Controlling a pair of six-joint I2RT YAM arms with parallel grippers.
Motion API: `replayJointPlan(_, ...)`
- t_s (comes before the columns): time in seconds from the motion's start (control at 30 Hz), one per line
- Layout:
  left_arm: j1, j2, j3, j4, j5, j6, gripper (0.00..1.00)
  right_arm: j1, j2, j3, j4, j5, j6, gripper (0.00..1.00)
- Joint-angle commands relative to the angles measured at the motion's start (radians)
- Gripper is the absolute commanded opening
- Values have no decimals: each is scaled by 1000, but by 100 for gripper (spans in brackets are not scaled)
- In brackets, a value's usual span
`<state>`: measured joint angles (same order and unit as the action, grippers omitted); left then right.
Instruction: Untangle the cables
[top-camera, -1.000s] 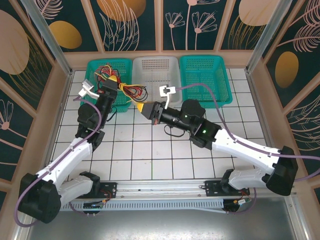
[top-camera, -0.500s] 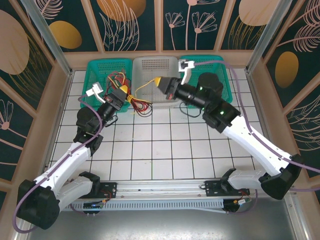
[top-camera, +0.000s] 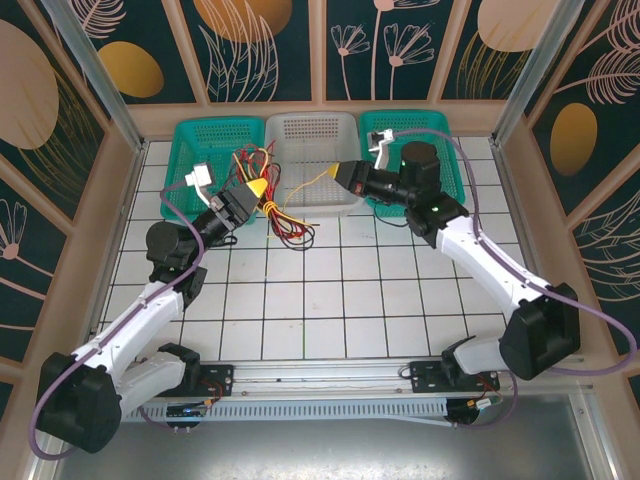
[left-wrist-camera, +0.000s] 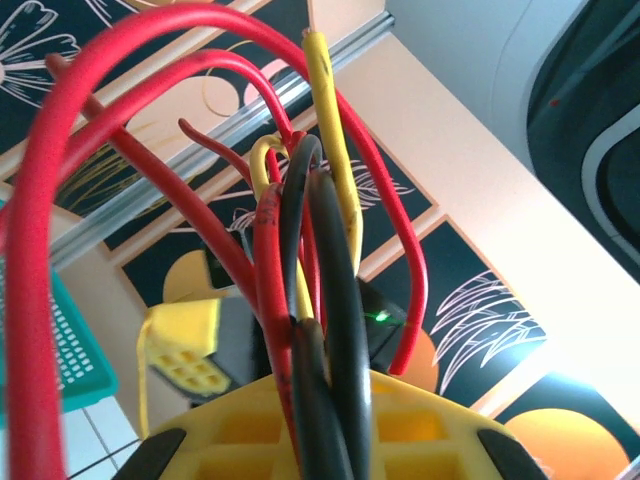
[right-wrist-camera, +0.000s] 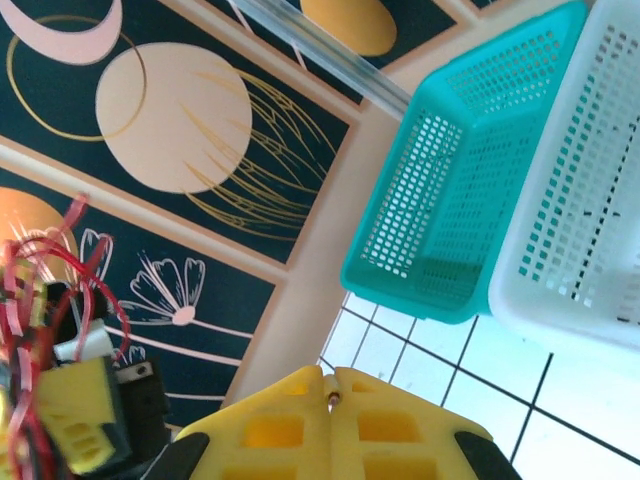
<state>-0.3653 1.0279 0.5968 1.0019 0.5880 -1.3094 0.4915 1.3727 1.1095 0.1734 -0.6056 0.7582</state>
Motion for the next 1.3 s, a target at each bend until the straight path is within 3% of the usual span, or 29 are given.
replayJointPlan(0.0, 7, -16, 76, 186, 20, -73, 0, -6, 9, -78, 172, -7, 55, 0)
replayJointPlan(0.1, 8, -14, 112, 196, -49, -76, 0, 13, -17, -188, 320, -22, 120, 0)
replayJointPlan(0.2, 8, -12, 169, 46, -128, -49, 0, 44, -70, -265, 343, 16, 125, 0)
replayJointPlan(0.3, 8, -2, 300, -392, -229, 42, 0, 70, -157, -327, 300, 72, 104, 21)
replayJointPlan(0.4, 31, 48, 407, -707, -271, 27, 0, 94, -251, -337, 155, 145, 30, 47)
replayJointPlan(0.47, 53, 82, 412, -759, -230, -56, 0, 110, -307, -325, 67, 187, -31, 57)
replayJointPlan(0.5, 58, 98, 404, -752, -196, -103, 0, 119, -334, -309, 16, 210, -71, 67)
replayJointPlan(0.53, 60, 110, 405, -763, -174, -132, 0, 129, -354, -280, -47, 244, -114, 69)
replayJointPlan(0.63, 60, 124, 417, -824, -156, -152, 0, 165, -389, -206, -140, 308, -214, 73)
replayJointPlan(0.73, 59, 141, 462, -896, -133, -90, 0, 168, -366, -119, -188, 320, -272, 75)
replayJointPlan(0.87, 60, 175, 509, -888, -10, -39, 0, 156, -248, 48, -285, 274, -366, 64)
replayJointPlan(0.97, 60, 187, 530, -832, 109, -6, 0, 85, -166, 139, -319, 142, -384, 51)
replayJointPlan(1.07, 60, 175, 542, -803, 160, 15, 0, 10, -107, 160, -271, -91, -346, 50)
replayJointPlan(1.27, 60, 176, 540, -652, 242, -39, 0, 10, -23, 187, -316, -269, -352, 50)
